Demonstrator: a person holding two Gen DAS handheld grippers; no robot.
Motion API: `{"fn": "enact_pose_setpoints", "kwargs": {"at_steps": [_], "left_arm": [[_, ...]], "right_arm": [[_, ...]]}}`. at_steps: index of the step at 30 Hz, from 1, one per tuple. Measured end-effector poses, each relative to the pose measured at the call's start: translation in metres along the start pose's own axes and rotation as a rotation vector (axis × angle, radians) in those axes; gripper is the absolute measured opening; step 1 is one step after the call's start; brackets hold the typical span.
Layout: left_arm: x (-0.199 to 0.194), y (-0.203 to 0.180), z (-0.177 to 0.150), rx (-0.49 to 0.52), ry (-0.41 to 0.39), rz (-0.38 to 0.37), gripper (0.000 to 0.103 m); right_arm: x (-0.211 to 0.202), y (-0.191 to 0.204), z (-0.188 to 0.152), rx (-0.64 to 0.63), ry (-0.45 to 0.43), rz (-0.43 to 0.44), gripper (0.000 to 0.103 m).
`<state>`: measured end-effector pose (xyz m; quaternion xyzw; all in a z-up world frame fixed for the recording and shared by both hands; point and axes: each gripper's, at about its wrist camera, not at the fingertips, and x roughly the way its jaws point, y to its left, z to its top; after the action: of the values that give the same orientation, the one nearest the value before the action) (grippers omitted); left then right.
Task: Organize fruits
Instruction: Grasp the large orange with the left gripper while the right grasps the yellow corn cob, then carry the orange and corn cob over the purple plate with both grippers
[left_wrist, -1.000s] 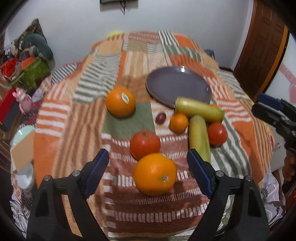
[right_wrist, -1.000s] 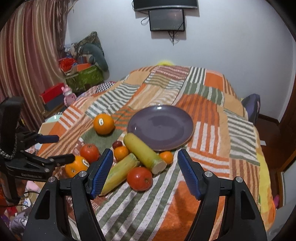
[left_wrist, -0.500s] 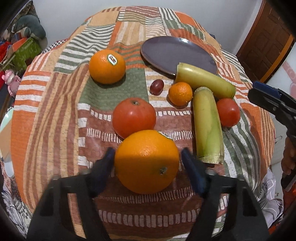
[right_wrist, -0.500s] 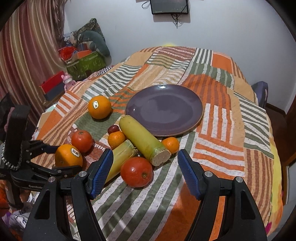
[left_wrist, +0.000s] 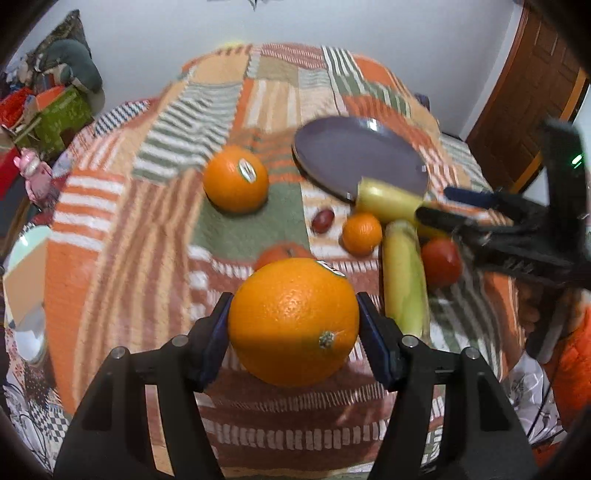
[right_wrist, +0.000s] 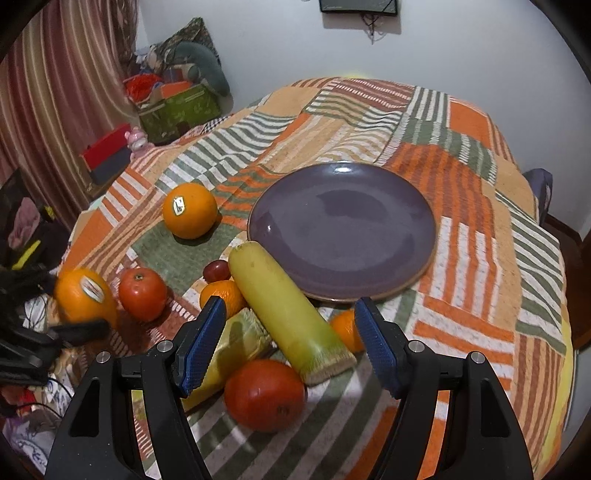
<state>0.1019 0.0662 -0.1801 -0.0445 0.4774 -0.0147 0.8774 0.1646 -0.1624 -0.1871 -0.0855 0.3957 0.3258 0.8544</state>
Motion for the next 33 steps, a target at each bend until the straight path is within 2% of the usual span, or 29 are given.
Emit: {"fn": "enact_pose_setpoints", "kwargs": {"at_steps": [3,8,18,25,28,33], "left_arm": [[-0.008,0.006,0.01,-0.007,-0.034,0.003,0.064],[-0.006,0.012,0.019,-0.021,-0.046,0.012,0.064],[0.009,0.02,0.02,-0.053,-0.012,0.003,0.064],[0.001,0.019,0.022,-0.055,-0.037,0.005,0.064],[-0.002,0.018,0.022,-0.057,-0.041,0.004,0.064],[-0.006,0.012,0.021,-0.054,-0.045,-0.006,0.064]], "right_arm": [[0.009,0.001,0.004,-0.022,0.018,0.006,0.068],[0.028,0.003,0.008,-0.057,0.075,0.003,0.055],[0.037,0.004,0.01,-0.097,0.111,0.045,0.052],[0.024,-0.008,0.007,-0.025,0.087,0.025,0.036],[0.013,-0.017,-0.002,0.009,0.091,0.028,0.034],[-0.009,-0.019,-0.02,-0.005,0.094,0.004,0.034]]}}
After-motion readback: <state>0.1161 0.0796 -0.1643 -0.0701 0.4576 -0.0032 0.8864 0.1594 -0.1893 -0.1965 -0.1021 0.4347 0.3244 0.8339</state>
